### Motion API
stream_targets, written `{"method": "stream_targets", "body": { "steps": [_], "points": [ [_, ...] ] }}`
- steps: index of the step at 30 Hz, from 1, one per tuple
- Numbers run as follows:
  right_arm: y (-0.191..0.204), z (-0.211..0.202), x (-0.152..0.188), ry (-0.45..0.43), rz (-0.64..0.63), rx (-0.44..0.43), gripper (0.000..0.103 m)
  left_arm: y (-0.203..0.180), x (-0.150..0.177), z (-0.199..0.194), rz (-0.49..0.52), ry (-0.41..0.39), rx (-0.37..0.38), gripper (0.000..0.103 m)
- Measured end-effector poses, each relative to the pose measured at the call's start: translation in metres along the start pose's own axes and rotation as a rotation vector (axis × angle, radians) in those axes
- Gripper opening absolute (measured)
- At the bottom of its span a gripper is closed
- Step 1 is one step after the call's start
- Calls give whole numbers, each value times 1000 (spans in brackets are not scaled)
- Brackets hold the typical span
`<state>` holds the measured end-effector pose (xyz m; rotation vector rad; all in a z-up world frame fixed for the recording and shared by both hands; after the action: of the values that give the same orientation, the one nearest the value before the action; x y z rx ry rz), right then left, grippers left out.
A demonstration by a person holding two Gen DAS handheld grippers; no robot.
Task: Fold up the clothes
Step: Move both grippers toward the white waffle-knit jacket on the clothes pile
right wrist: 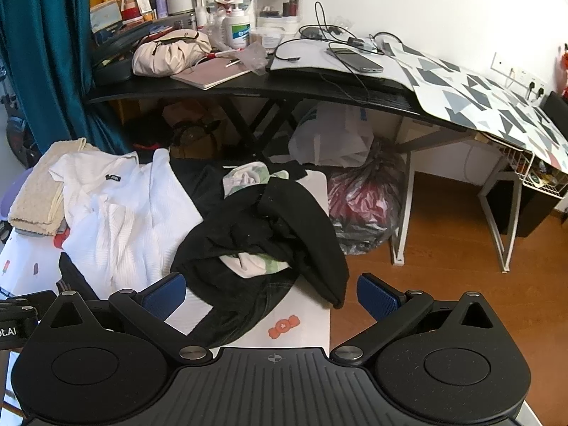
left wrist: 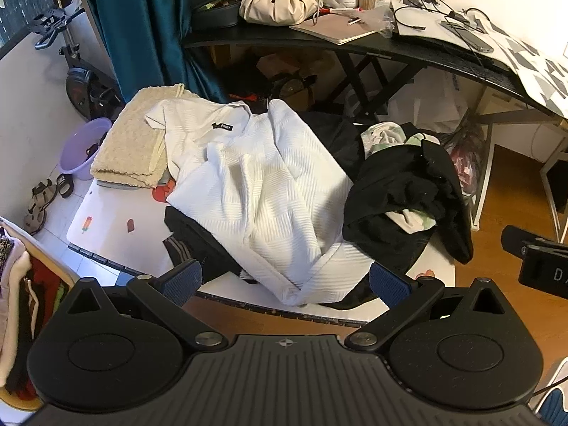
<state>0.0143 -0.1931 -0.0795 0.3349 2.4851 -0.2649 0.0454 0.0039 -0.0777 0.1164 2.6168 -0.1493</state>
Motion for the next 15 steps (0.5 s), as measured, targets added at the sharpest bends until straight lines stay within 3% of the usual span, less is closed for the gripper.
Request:
{"method": "stream_targets", "body": {
  "steps": [15],
  "points": [
    [10, -2, 6, 4, -34, -4, 102, 16, 12, -4, -10, 13, -26, 103]
  ]
}}
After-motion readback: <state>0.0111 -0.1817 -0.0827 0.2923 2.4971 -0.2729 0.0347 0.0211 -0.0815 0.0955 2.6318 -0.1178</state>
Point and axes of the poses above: each gripper's, at about its wrist camera, not at the fingertips, and z roughly the way its jaws point, y to its left, x to its underside, the point moved 9 cm from there along z, roughly the way its jaws point, and after that the axes turned 10 degrees about x, right-handed, at the moved point
